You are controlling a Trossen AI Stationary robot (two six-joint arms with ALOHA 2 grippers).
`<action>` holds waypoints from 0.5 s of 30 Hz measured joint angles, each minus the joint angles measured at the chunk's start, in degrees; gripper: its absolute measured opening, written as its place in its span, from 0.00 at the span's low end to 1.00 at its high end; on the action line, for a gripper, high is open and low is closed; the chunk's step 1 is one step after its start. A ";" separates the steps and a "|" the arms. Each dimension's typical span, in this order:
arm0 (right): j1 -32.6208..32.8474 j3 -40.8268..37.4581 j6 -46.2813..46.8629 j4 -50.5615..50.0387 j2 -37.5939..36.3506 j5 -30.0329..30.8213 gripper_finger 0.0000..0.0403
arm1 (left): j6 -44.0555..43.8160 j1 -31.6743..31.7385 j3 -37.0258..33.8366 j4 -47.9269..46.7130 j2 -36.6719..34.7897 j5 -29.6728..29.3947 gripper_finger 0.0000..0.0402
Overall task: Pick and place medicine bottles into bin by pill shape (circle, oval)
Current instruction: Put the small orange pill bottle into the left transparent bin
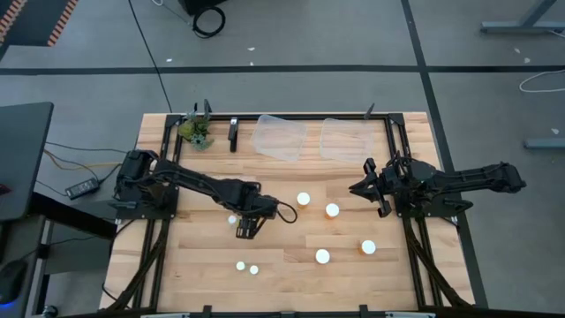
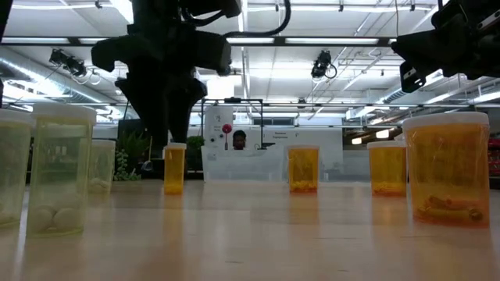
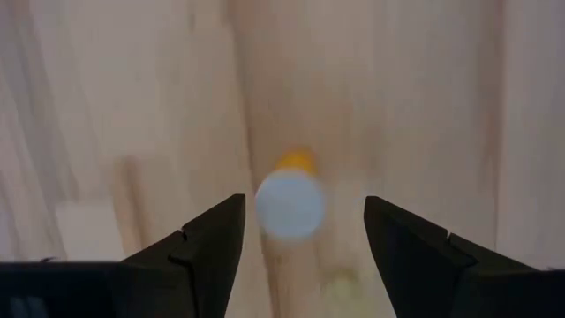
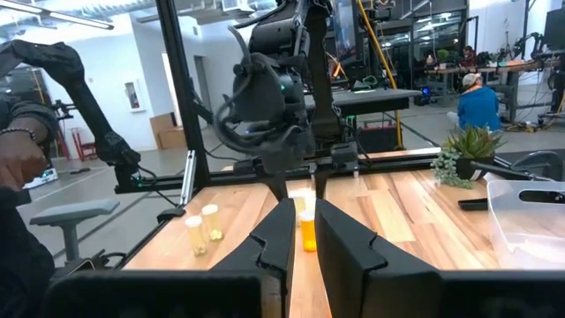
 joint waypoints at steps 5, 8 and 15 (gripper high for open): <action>0.00 0.00 0.00 -0.54 0.09 0.00 0.13 | 1.94 -0.84 -0.05 1.61 1.00 -2.29 0.60; -0.02 0.01 0.00 -0.92 0.20 0.00 0.13 | 2.30 -1.18 -0.05 1.55 1.08 -3.35 0.58; 0.00 0.00 0.00 -0.85 0.57 0.02 0.13 | 3.27 -1.25 -0.05 1.62 1.44 -4.00 0.52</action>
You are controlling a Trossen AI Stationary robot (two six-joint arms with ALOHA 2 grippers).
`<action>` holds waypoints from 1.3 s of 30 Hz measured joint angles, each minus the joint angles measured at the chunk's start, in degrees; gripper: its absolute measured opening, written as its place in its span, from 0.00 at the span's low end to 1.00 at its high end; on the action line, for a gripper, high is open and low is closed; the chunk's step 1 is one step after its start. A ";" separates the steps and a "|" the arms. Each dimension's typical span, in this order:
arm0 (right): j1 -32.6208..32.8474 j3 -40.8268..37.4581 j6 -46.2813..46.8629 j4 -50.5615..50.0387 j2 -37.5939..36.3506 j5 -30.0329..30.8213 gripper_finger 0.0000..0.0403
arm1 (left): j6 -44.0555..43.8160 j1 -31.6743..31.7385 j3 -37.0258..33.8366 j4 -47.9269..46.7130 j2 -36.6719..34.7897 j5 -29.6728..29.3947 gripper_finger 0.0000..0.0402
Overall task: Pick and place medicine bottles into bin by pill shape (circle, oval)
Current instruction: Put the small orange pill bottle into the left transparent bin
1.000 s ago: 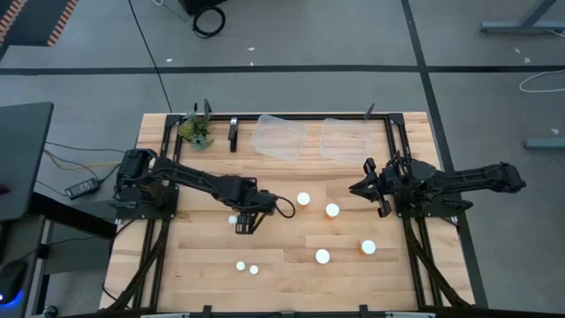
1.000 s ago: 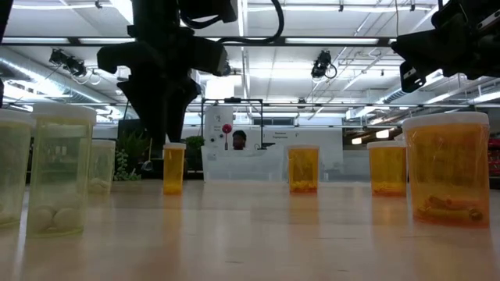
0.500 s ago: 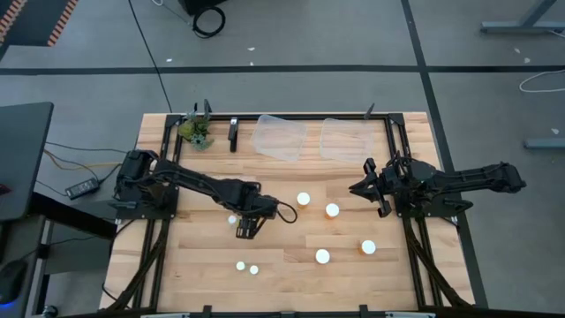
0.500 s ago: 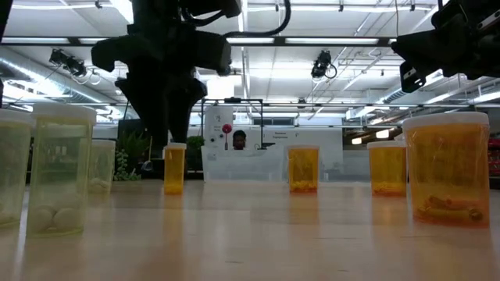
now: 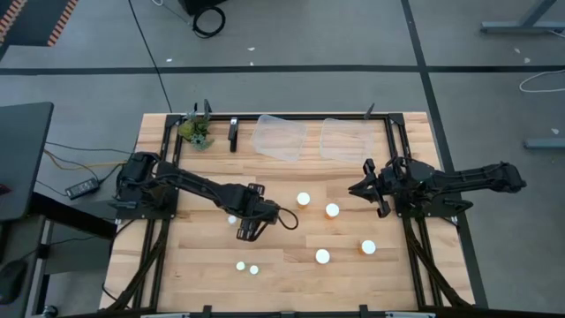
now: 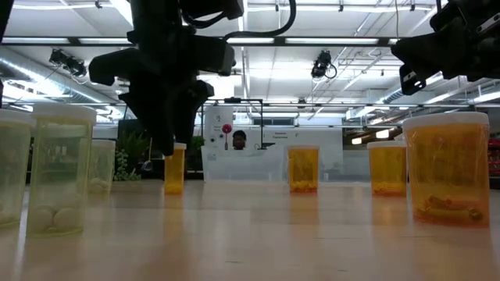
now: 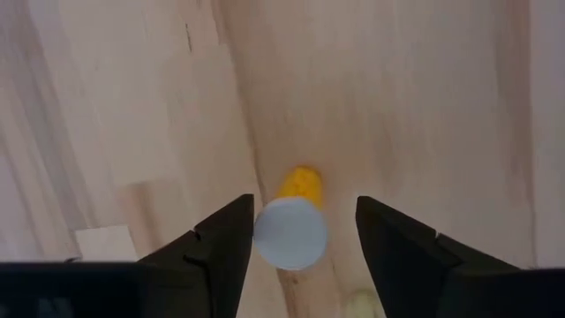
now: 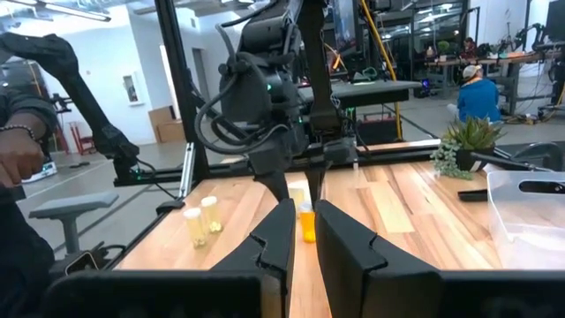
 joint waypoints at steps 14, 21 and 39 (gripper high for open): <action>0.00 0.00 0.00 0.00 0.07 0.00 0.13 | 0.07 0.72 -2.53 2.85 0.00 -0.52 0.48; -0.01 0.02 0.00 0.01 0.07 -0.02 0.13 | 0.13 0.67 -3.87 4.49 0.00 -0.51 0.44; 0.00 0.00 0.00 0.00 0.07 -0.02 0.13 | 0.04 0.70 -3.87 5.19 -0.02 -0.52 0.30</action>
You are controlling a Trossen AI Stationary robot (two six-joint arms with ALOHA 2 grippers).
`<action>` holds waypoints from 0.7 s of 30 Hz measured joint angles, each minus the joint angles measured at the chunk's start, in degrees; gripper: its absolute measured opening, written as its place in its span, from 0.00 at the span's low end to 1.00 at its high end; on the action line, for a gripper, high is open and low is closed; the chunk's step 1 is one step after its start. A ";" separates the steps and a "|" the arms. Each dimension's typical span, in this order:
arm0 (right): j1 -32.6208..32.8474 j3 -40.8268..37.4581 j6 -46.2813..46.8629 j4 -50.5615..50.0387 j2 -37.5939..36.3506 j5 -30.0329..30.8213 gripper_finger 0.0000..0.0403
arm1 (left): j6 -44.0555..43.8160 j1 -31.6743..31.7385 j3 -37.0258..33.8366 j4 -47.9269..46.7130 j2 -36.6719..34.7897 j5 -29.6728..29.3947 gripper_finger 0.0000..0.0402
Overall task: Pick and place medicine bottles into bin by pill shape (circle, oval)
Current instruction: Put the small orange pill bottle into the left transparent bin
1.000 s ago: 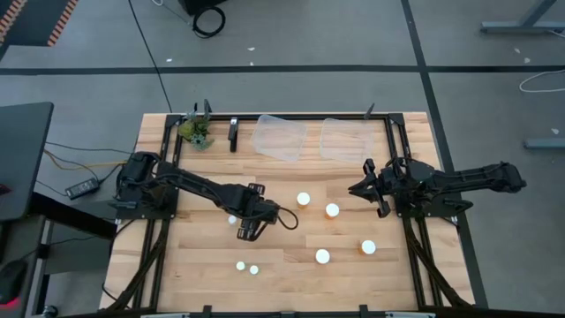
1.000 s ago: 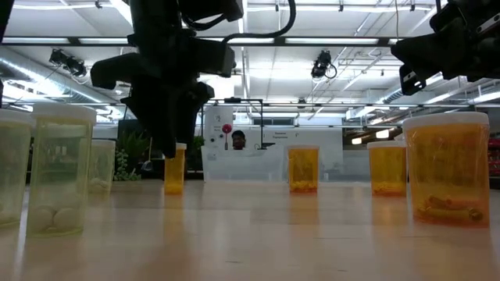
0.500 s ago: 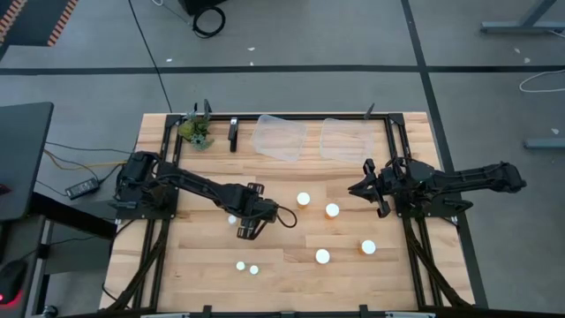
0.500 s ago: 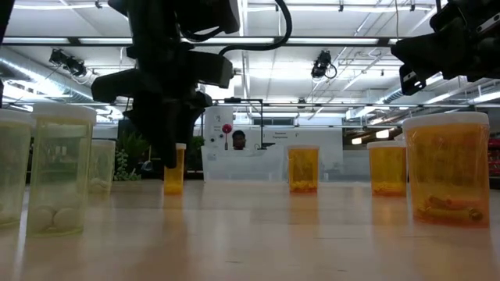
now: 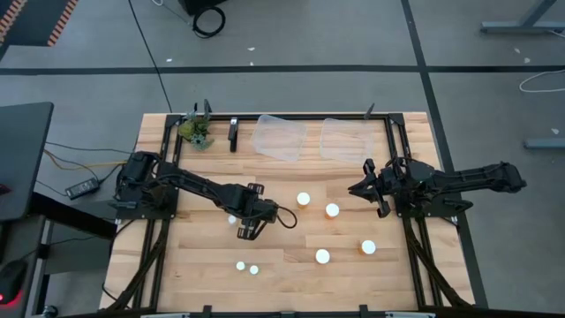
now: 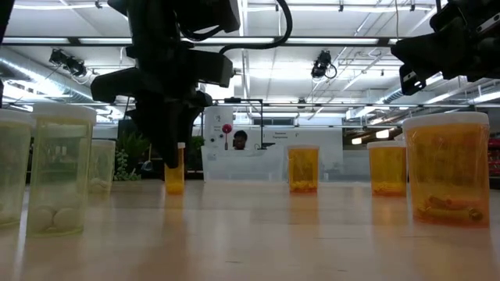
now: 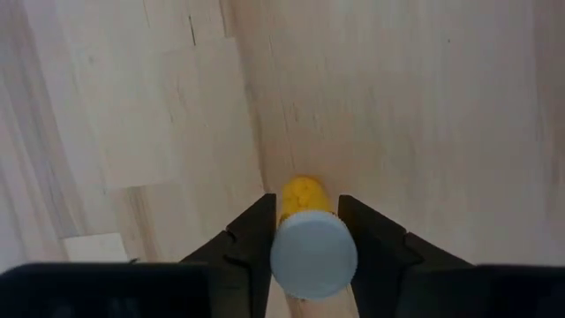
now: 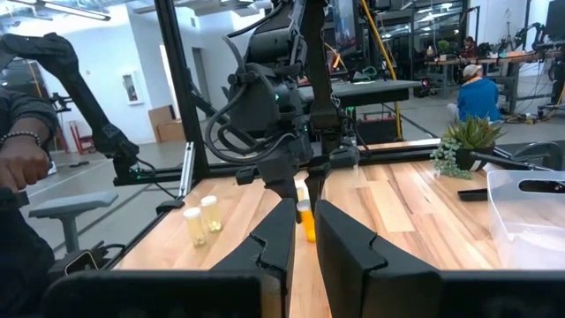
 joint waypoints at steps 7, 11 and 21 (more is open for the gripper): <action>-0.02 0.01 0.00 0.01 0.00 0.00 0.13 | 0.00 0.00 0.00 0.00 0.00 0.00 0.31; 0.00 0.01 0.00 0.01 0.00 0.01 0.13 | 0.03 0.52 0.01 -0.16 -0.57 0.06 0.30; -0.02 0.00 0.00 0.02 0.00 0.00 0.13 | 1.83 5.99 0.20 -0.22 -3.59 0.70 0.31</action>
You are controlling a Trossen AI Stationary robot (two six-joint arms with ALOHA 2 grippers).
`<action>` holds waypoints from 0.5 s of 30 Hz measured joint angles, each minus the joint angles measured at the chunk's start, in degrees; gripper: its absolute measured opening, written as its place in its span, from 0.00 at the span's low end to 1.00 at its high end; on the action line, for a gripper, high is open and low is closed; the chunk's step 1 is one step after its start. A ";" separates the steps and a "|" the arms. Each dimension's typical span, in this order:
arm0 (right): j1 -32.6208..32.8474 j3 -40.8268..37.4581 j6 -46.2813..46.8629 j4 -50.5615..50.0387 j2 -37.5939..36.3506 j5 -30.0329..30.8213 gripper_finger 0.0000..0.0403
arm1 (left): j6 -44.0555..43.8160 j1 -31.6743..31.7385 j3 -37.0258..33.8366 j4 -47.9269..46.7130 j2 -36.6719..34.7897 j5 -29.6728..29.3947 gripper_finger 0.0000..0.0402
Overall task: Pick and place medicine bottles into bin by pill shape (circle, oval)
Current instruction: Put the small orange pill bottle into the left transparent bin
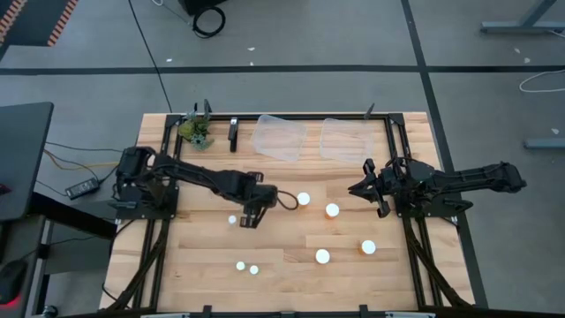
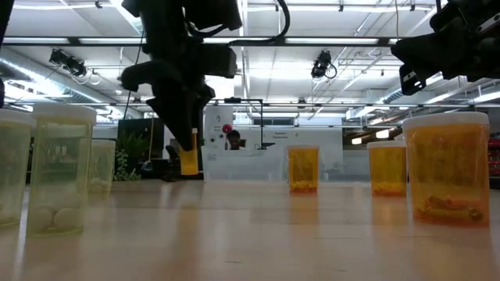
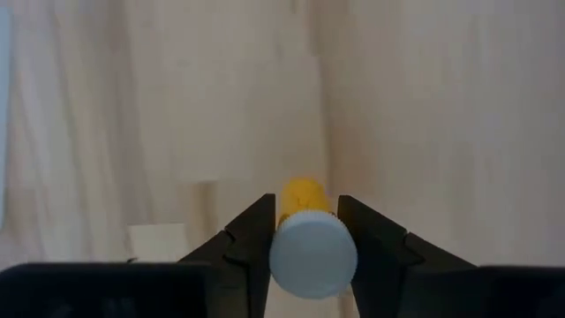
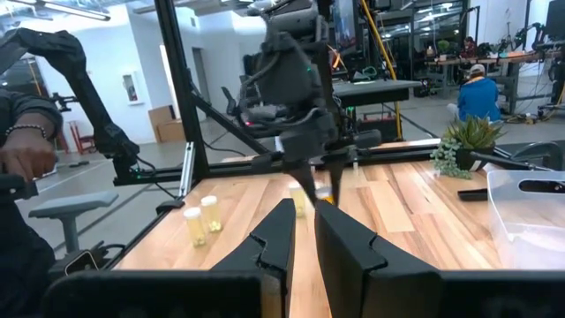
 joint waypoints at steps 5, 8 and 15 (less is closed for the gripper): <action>0.01 0.00 0.00 -0.02 0.02 0.01 0.13 | 2.24 3.93 1.83 -0.48 0.03 1.77 0.30; 0.01 -0.01 0.00 -0.02 0.02 0.00 0.13 | 3.27 6.65 3.80 -0.72 0.03 2.55 0.30; 0.00 0.01 0.00 -0.02 0.01 0.00 0.13 | 7.82 13.05 8.63 -0.53 0.03 3.74 0.31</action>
